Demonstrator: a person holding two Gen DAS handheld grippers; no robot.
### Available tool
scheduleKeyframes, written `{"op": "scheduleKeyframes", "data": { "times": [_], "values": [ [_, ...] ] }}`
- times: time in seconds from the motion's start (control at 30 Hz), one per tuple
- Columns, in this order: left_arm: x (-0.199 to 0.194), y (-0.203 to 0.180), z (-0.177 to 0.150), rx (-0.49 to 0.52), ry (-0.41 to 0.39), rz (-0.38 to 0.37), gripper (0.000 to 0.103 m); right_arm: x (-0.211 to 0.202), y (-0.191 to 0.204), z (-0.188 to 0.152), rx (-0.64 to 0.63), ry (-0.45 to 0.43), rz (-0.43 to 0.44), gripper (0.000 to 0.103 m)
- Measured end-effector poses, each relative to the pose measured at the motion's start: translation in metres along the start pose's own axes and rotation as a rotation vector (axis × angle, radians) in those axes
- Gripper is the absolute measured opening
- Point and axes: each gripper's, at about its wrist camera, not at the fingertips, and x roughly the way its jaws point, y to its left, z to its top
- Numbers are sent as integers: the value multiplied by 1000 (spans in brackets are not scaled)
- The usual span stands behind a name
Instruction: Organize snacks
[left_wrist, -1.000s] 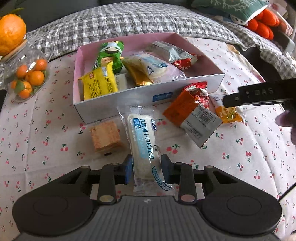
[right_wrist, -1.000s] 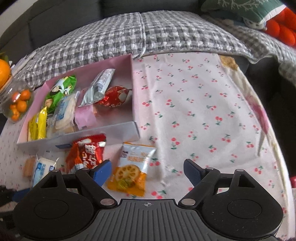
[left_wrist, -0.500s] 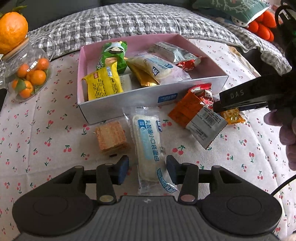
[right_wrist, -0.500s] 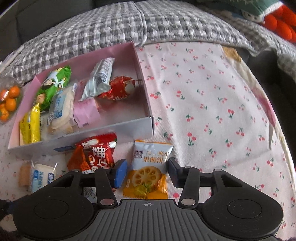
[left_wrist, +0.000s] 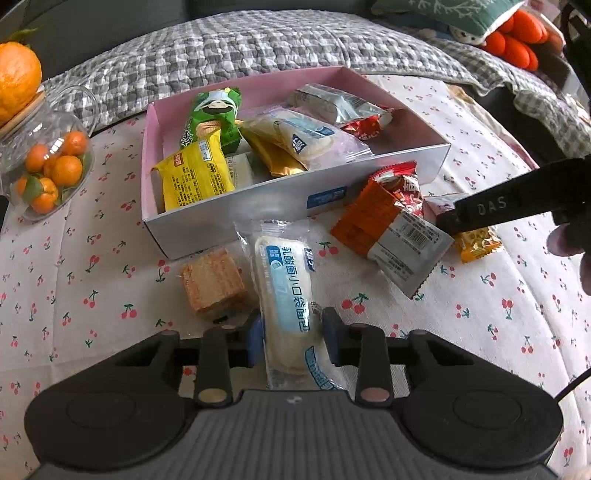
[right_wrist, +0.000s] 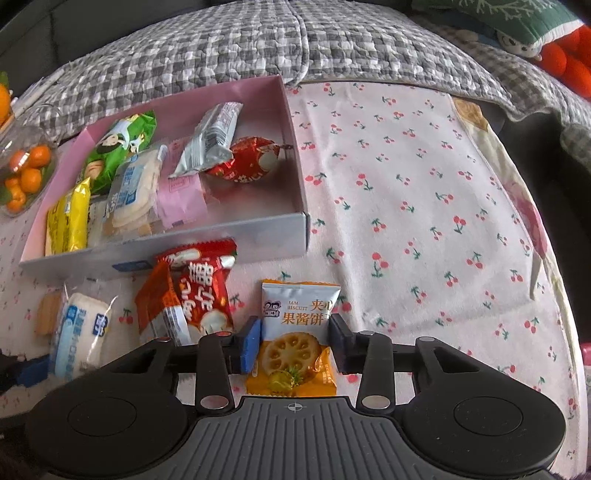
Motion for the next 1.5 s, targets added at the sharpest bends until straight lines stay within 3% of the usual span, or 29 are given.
{"op": "scheduleKeyframes", "data": {
  "times": [0.13,0.4,0.87,1.2,1.5],
  "values": [
    [-7,0,1,0,-1,5,23,-7,-8,-7,2,10,14,38],
    [-14,1,0,-24,15,-23,21,-20,-23,-16,11,8,32,38],
    [-44,9,1,-55,-48,-75,20,-47,-35,-16,45,-33,105,38],
    [-61,24,20,-173,-93,-132,20,-66,-35,5,132,-99,190,38],
    [-50,29,60,-199,-144,-108,20,-48,-20,37,193,-114,241,38]
  ]
}}
